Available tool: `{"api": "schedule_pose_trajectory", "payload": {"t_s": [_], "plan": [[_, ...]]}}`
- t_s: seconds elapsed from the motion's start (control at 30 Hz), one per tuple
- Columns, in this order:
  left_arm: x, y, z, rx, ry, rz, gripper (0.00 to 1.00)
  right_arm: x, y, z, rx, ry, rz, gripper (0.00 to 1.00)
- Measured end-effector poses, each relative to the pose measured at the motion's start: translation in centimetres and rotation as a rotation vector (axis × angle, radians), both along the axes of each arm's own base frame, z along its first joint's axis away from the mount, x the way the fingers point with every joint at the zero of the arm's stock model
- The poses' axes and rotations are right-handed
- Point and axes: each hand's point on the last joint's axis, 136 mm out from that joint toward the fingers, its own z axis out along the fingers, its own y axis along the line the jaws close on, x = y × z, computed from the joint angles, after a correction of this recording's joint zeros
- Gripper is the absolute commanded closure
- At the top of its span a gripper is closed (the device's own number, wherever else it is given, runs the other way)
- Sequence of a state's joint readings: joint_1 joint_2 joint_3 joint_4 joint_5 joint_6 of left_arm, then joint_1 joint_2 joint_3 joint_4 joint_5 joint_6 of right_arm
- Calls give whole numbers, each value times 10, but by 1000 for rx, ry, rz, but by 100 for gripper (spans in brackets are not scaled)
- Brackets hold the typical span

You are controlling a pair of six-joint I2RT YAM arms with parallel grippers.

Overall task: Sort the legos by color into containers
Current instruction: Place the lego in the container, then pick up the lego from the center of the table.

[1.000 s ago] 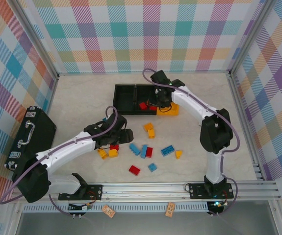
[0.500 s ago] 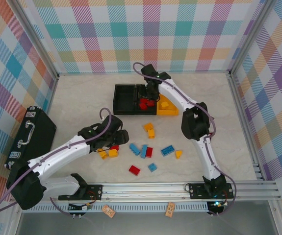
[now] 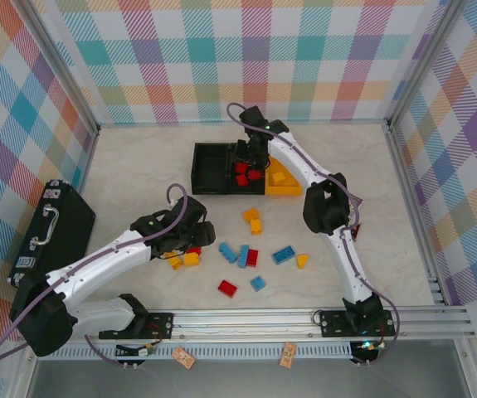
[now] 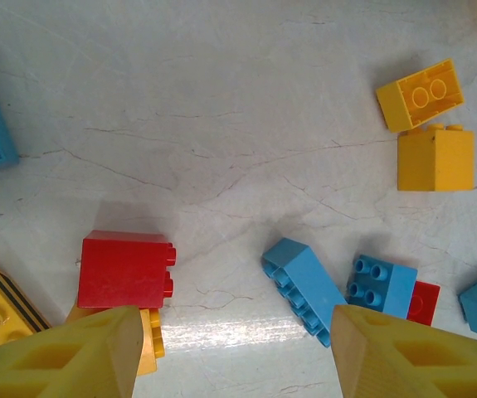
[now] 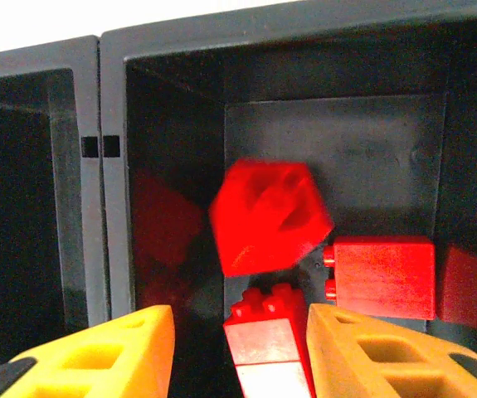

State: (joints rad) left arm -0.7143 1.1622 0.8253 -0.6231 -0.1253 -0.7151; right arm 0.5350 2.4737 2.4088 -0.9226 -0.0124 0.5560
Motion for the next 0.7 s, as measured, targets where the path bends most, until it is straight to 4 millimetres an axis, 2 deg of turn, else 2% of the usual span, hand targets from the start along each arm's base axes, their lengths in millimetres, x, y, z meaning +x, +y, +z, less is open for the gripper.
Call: {"api": "schedule_pose_trajectory", "payload": {"t_s": [0.17, 0.3, 0.53, 0.6, 0.7], "plan": [[0, 0, -4, 8, 9, 0, 39, -7, -5, 3, -12, 6, 12, 54], [4, -4, -8, 9, 14, -1, 39, -34, -21, 15, -26, 23, 19, 54], [10, -17, -17, -10, 33, -31, 39, -85, -51, 59, -3, -27, 29, 52], [12, -21, -19, -20, 38, -44, 39, -98, -57, 60, -5, -33, 37, 50], [13, -28, -23, -32, 50, -59, 39, -114, -63, 47, -25, -10, 50, 49]]}}
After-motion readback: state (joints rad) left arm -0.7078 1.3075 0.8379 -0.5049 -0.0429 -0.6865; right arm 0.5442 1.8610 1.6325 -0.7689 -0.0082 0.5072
